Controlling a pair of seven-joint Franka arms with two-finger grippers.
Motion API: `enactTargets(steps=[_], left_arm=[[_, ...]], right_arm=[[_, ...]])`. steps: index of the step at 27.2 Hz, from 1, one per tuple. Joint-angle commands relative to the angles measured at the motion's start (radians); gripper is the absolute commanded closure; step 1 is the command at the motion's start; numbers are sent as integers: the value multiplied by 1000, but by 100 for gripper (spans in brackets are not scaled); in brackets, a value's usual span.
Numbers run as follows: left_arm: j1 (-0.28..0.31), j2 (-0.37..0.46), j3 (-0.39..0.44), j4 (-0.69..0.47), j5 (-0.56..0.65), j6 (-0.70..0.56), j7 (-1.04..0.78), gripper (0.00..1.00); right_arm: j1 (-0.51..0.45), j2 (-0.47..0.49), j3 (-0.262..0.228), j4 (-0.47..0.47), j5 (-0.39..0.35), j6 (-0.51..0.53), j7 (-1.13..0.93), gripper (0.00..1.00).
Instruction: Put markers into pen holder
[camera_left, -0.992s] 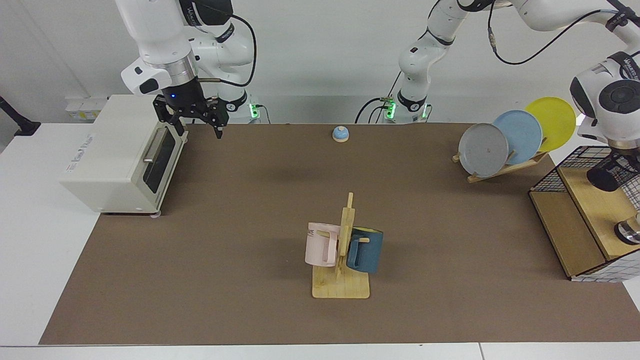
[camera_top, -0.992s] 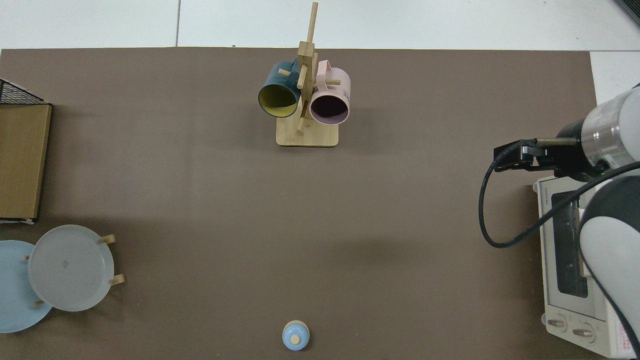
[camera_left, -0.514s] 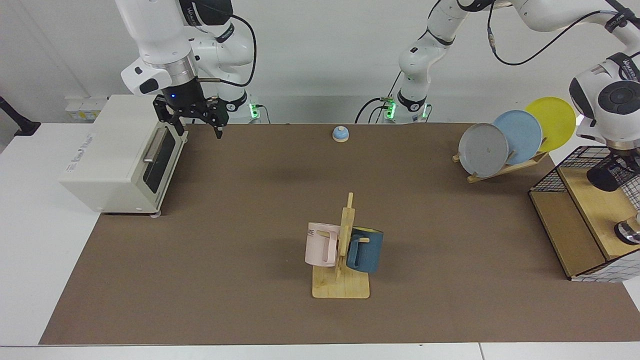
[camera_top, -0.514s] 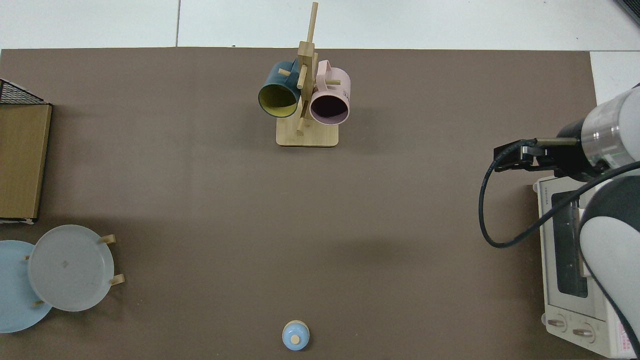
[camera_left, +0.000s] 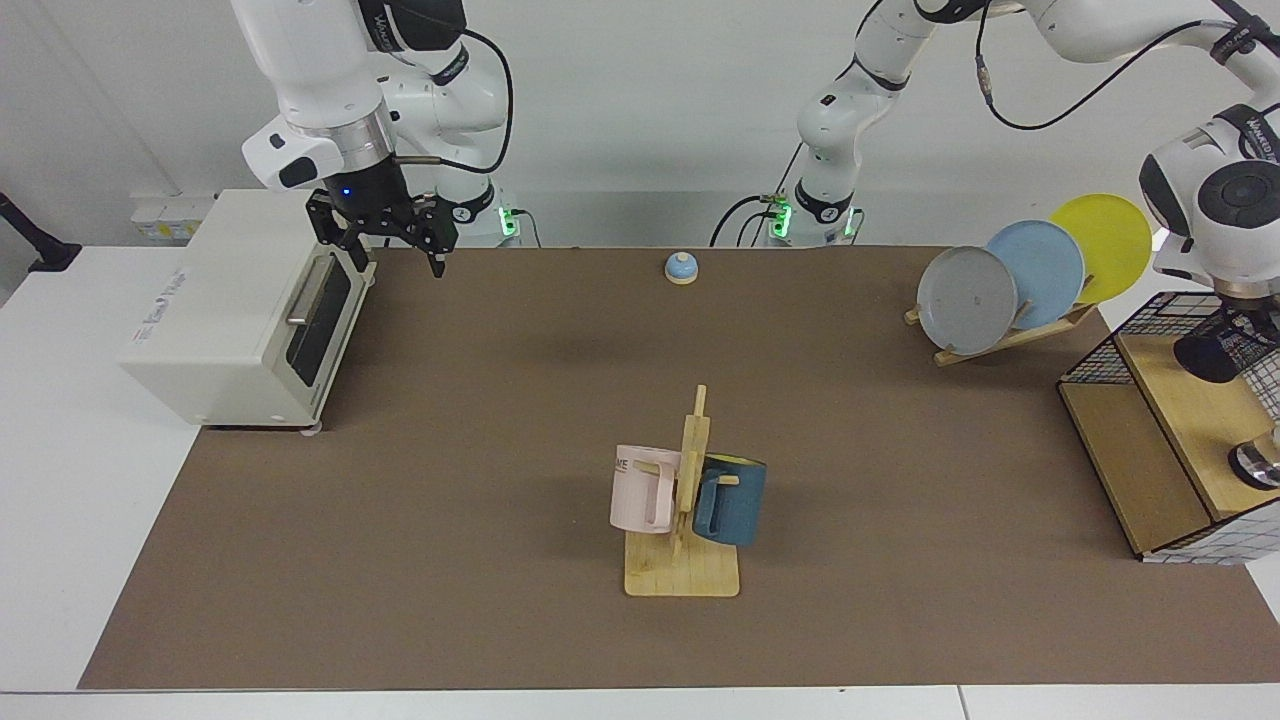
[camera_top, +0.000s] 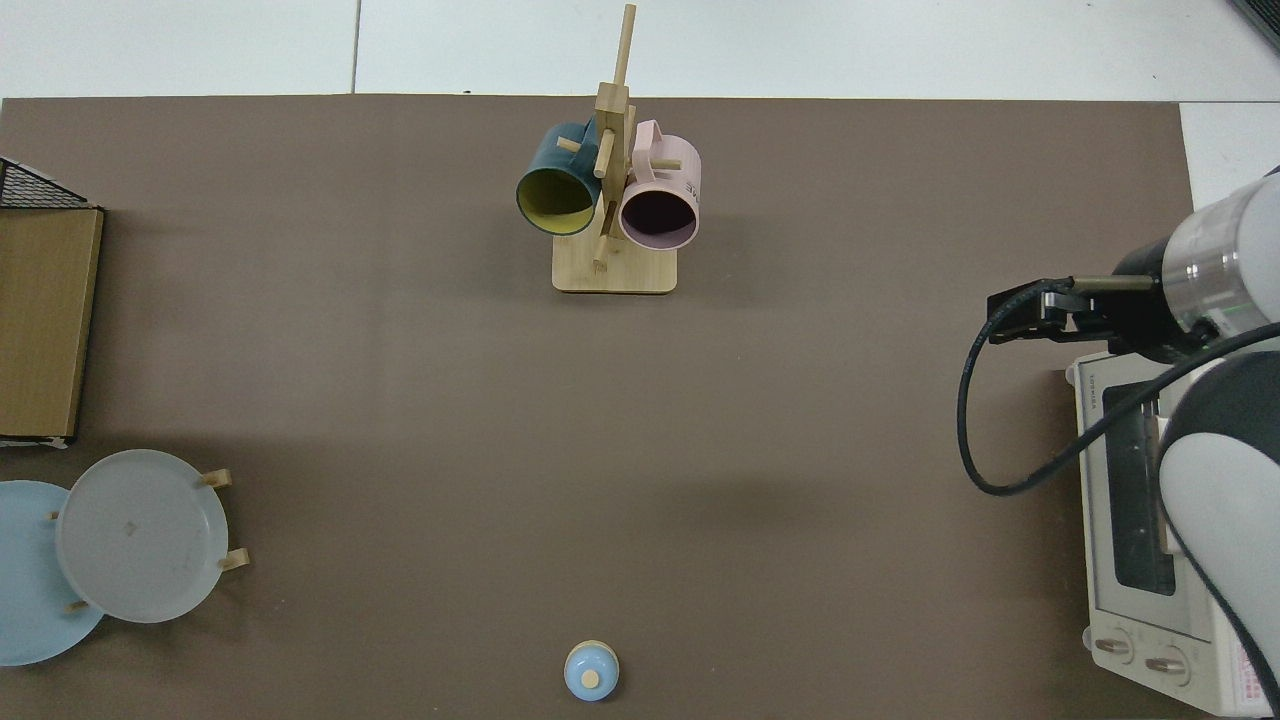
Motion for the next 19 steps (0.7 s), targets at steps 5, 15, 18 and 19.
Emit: enactTargets(steps=[5, 15, 18, 19], left_arm=[[3, -39, -2, 20, -14, -13, 65, 74], [-12, -119, 4, 34, -152, -19, 108, 14], [-67, -148, 10, 36, -184, -57, 148, 4], [-76, -156, 11, 37, -206, -69, 146, 0]], right_arm=[[-10, -5, 5, -6, 3, 19, -20, 0], [-10, -5, 7, -6, 3, 19, -20, 0], [-10, -5, 5, -6, 3, 19, -20, 0], [-10, -5, 5, -6, 3, 19, -20, 0]])
